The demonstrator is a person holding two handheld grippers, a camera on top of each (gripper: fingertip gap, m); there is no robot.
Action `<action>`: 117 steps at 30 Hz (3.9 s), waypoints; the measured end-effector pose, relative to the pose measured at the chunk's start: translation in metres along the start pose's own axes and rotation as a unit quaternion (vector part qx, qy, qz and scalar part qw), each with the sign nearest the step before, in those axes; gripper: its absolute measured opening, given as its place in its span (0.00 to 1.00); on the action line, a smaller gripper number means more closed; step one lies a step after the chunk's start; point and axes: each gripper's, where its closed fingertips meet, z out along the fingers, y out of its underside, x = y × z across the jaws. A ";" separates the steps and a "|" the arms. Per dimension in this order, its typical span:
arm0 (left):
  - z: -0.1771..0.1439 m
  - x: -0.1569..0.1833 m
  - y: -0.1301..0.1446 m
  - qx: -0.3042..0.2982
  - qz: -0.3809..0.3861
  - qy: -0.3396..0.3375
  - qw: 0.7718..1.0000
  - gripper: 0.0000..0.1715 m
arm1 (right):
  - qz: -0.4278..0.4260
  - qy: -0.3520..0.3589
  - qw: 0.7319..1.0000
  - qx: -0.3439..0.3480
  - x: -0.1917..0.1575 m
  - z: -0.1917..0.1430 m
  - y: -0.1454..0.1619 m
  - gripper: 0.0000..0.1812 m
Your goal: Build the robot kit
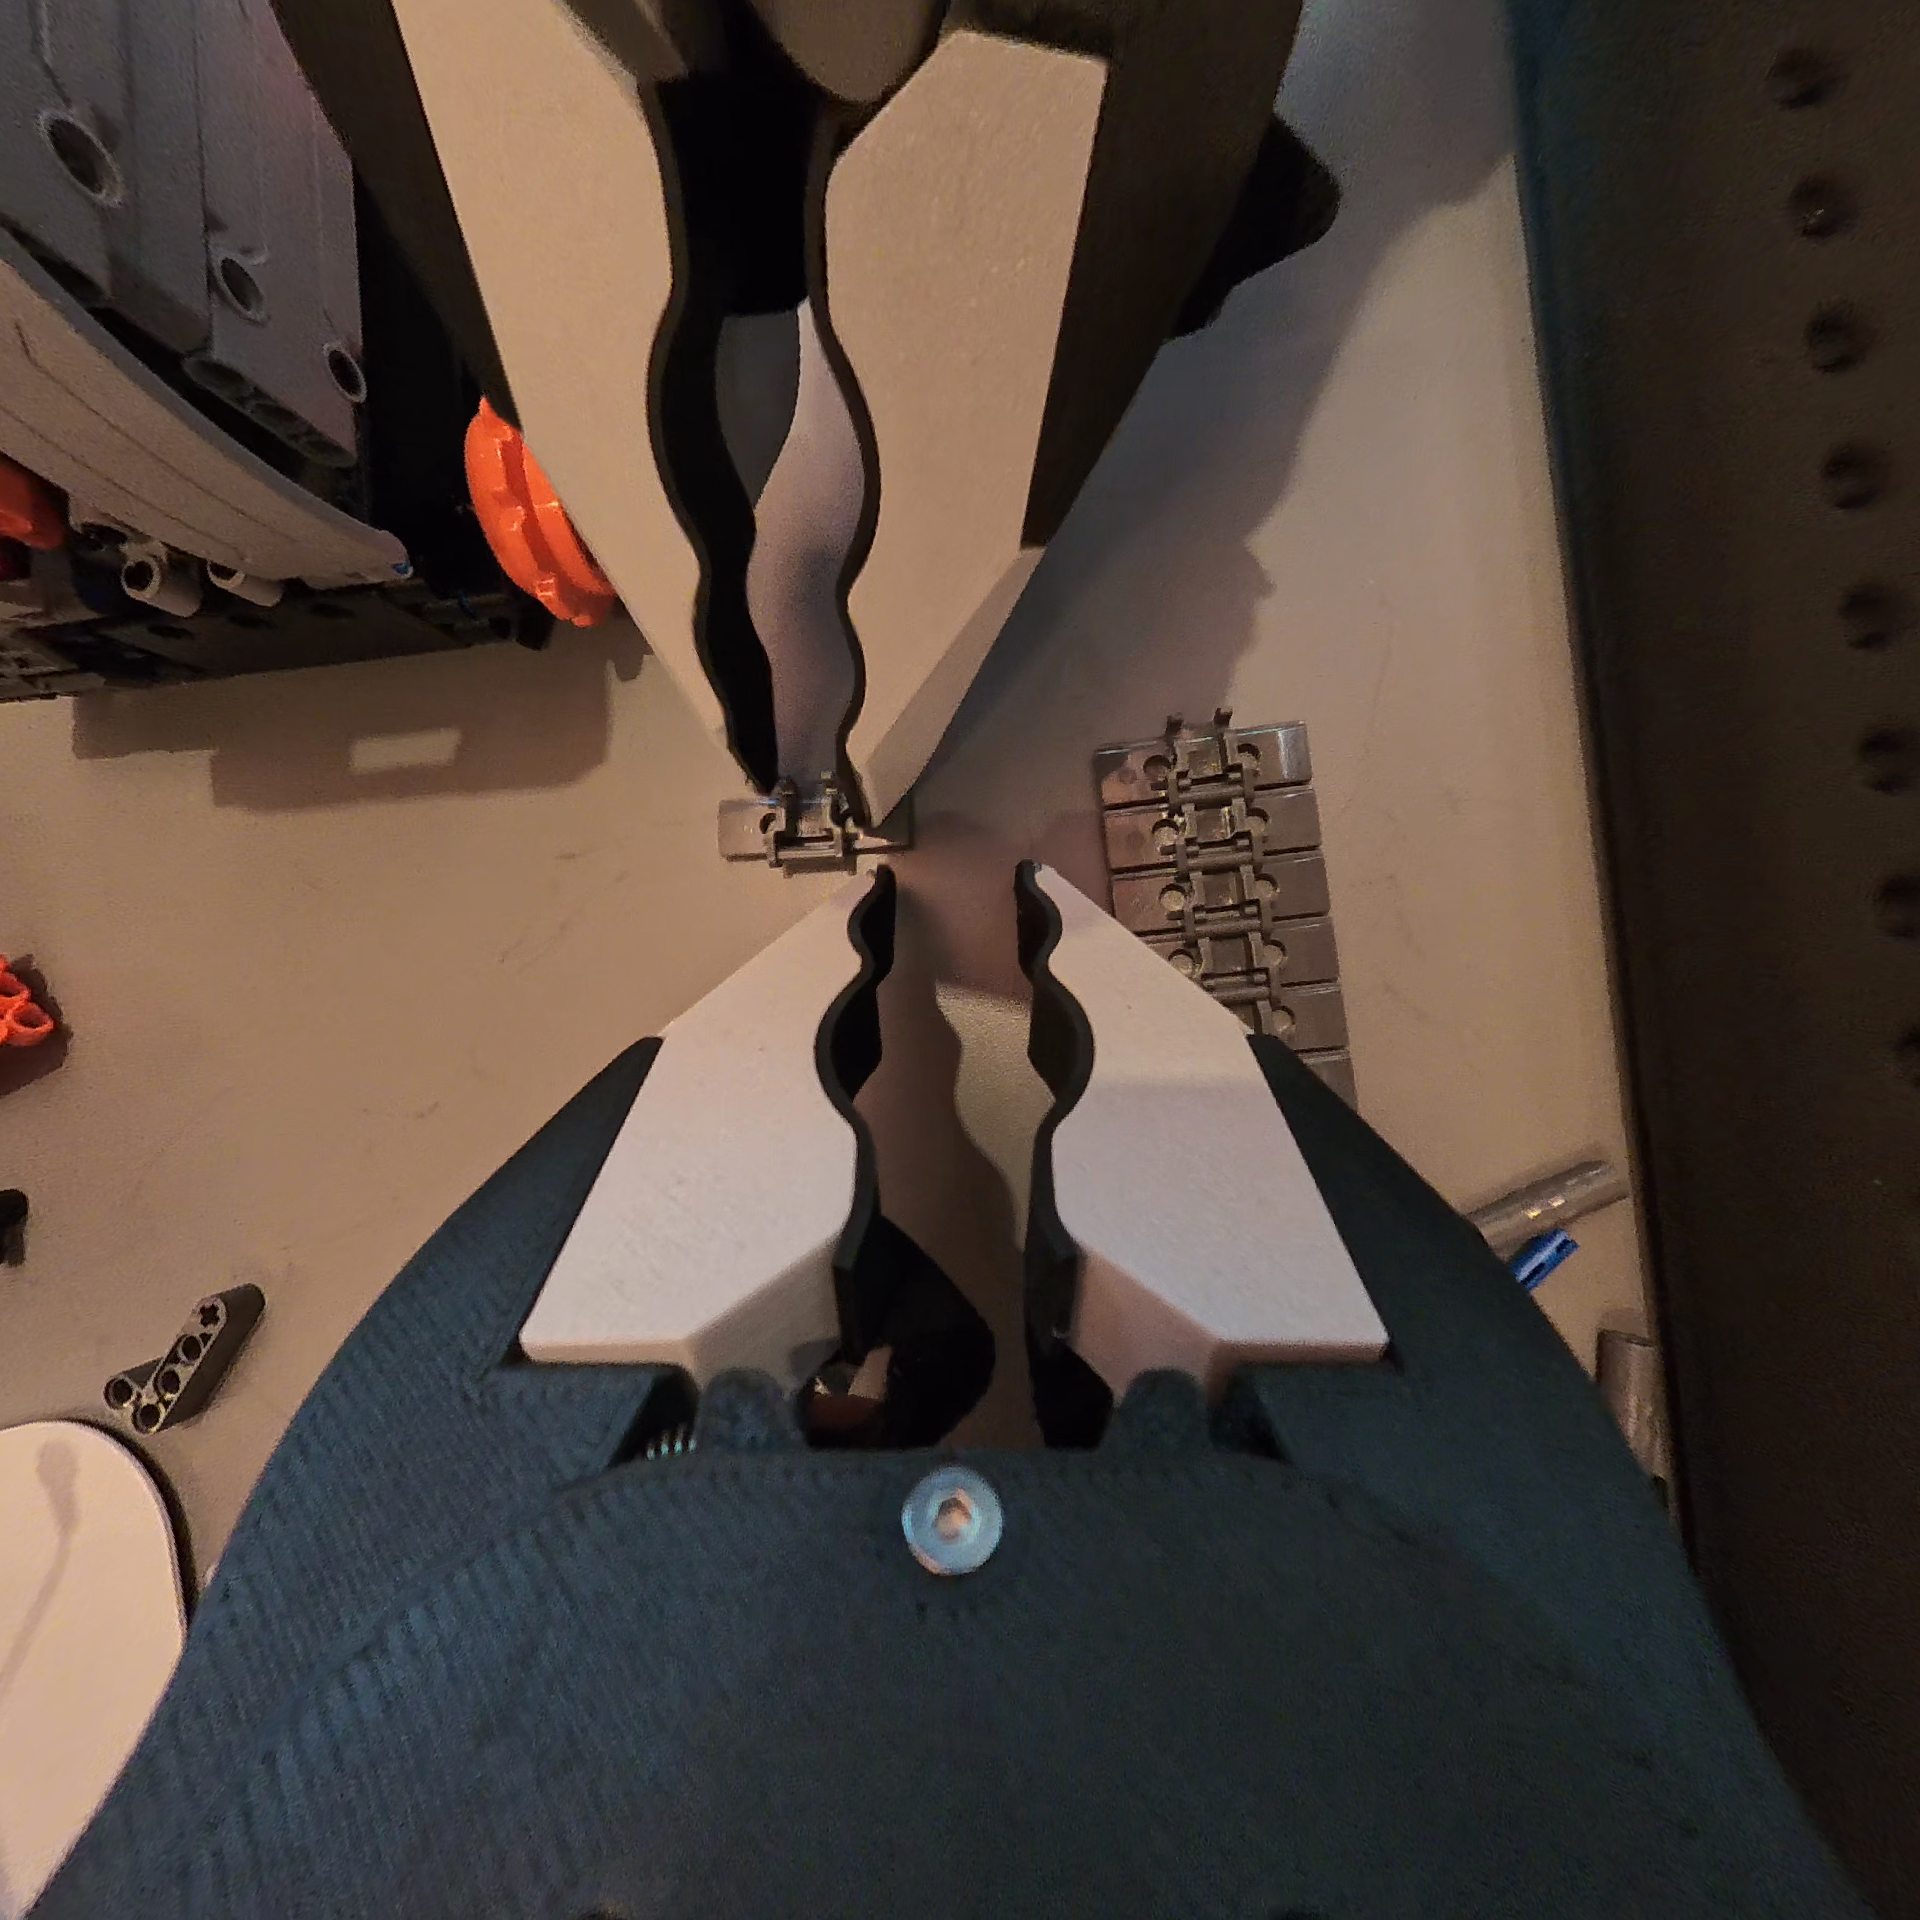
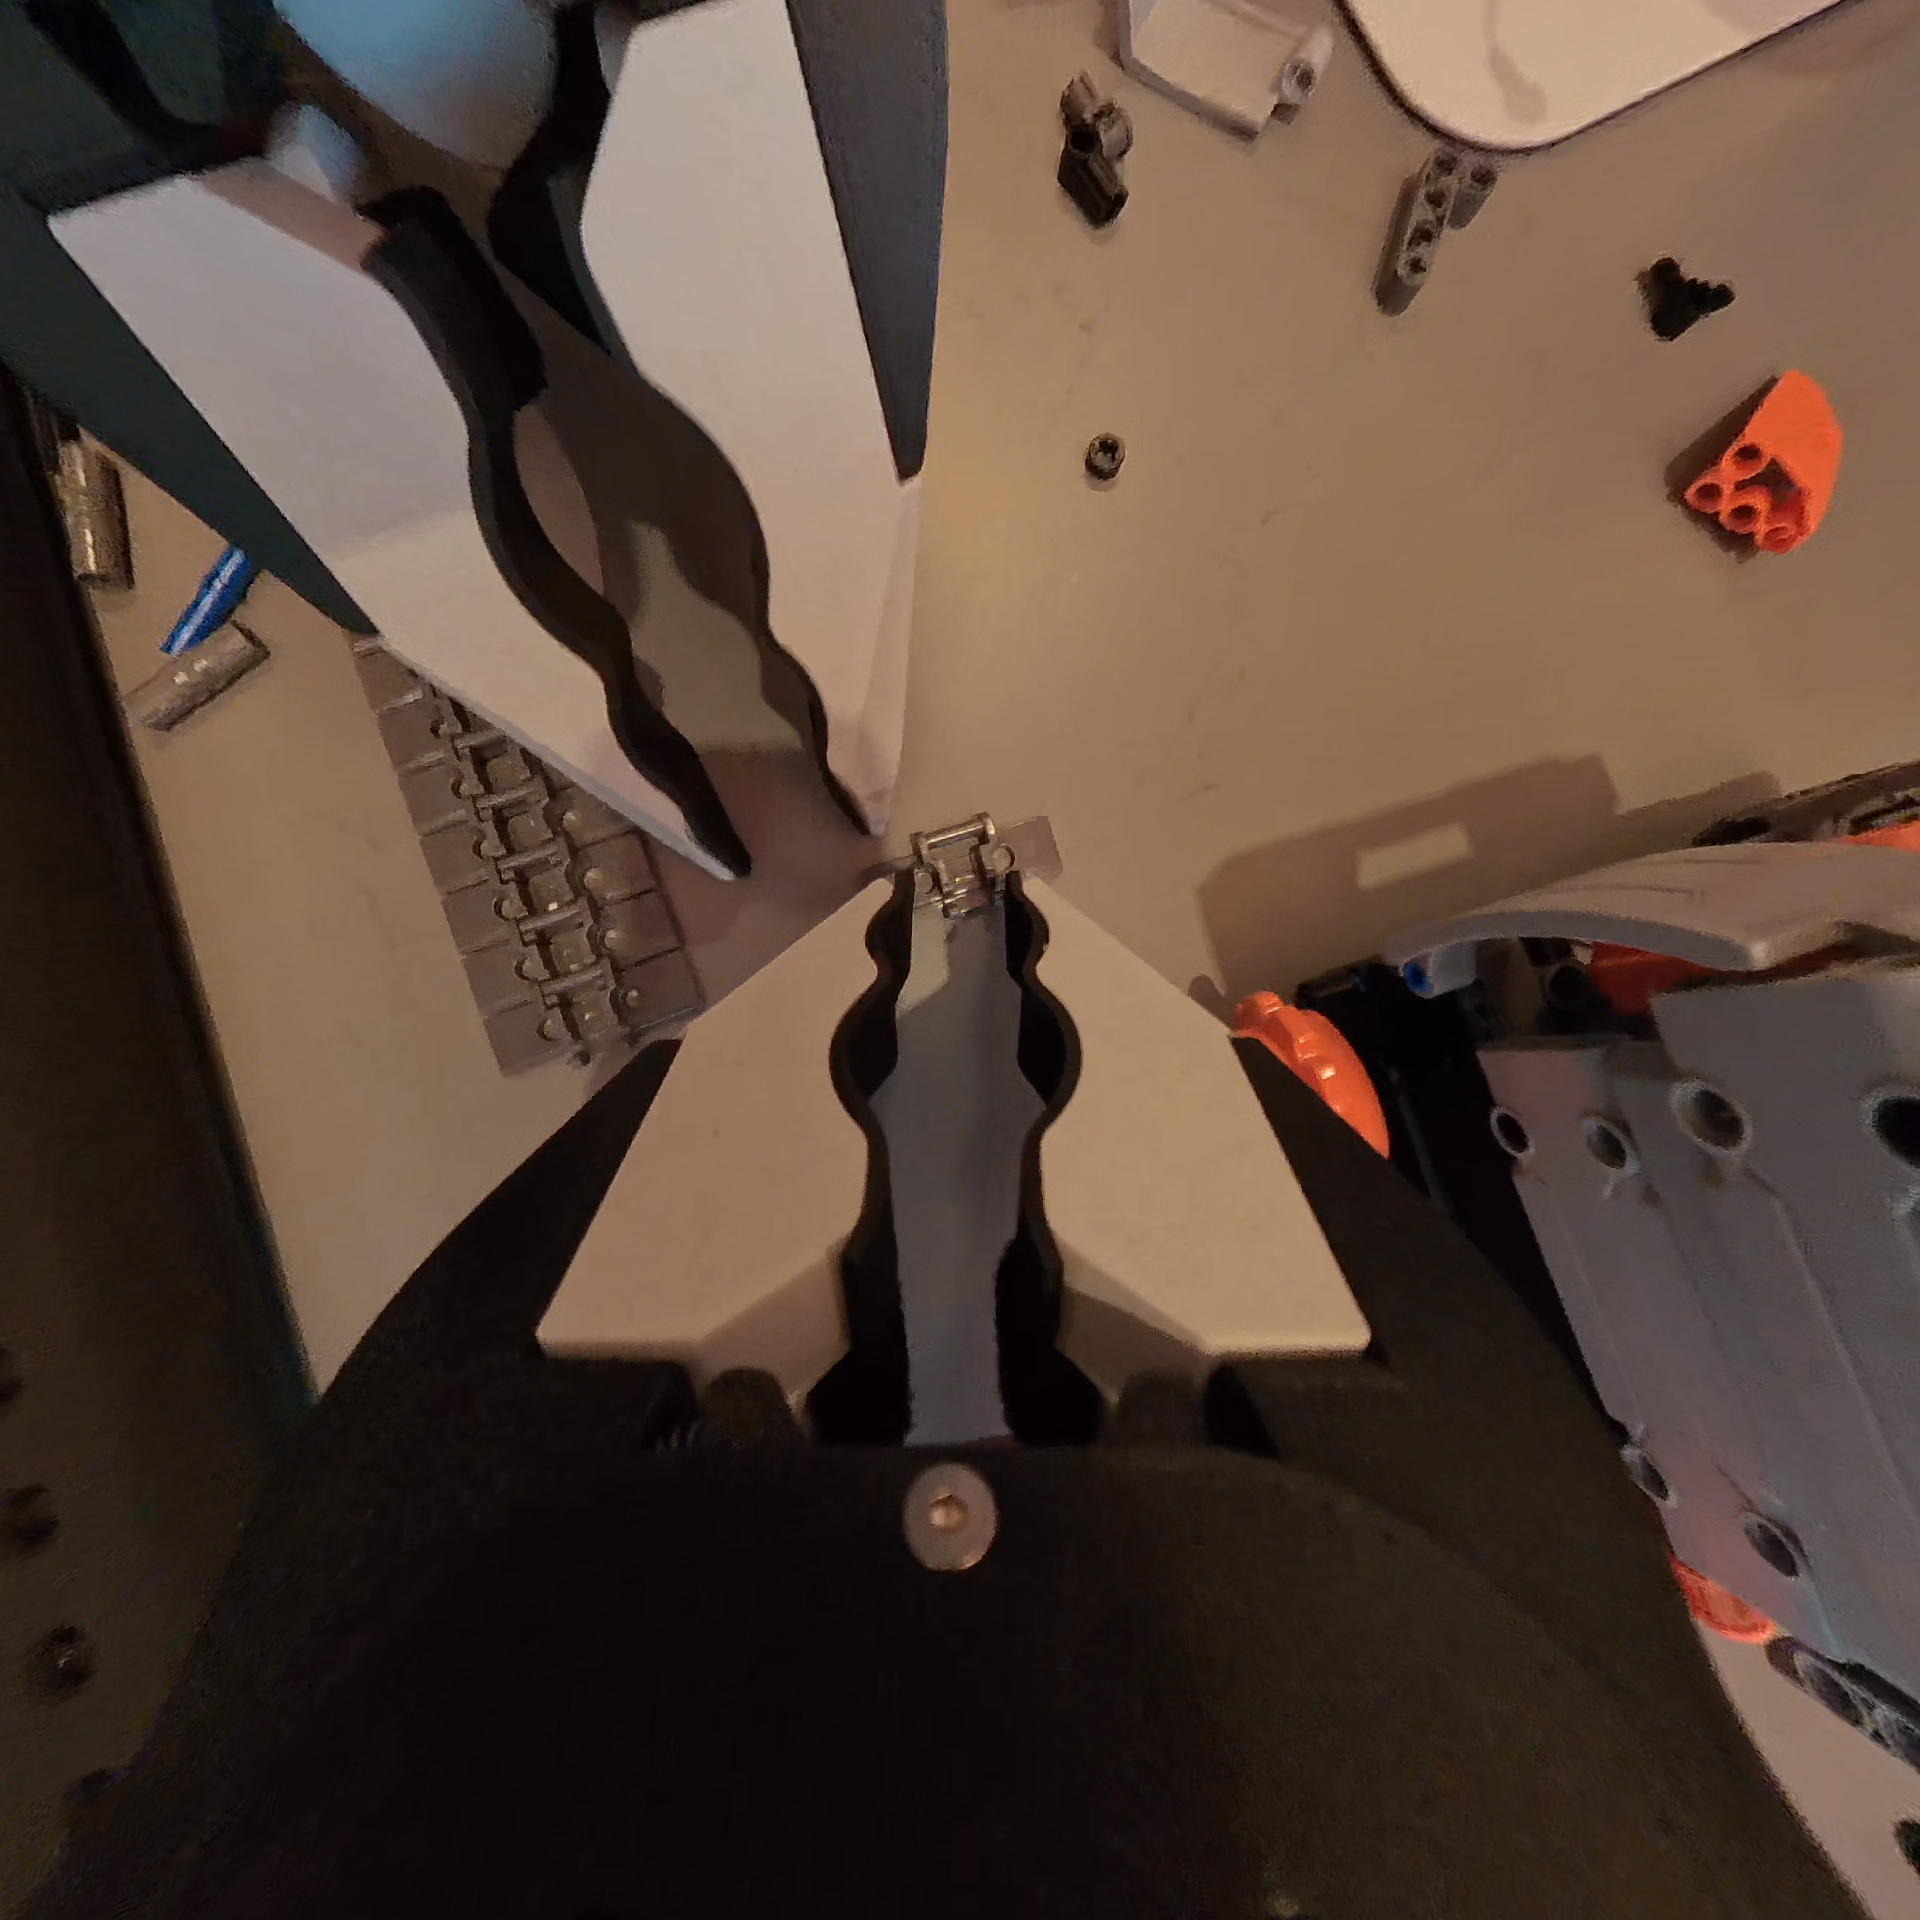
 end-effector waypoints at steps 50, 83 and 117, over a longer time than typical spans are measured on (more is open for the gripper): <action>-0.016 0.048 0.006 -0.015 0.064 0.036 0.997 0.12 | -0.101 -0.098 0.990 -0.029 -0.062 -0.026 0.026 0.05; -0.015 0.049 0.006 -0.014 0.076 0.046 0.996 0.11 | -0.159 -0.101 0.981 -0.042 -0.062 -0.022 0.017 0.00; -0.165 -0.001 0.104 -0.048 -0.053 -0.158 0.985 0.14 | -0.185 -0.120 0.965 -0.140 -0.073 -0.024 0.006 0.06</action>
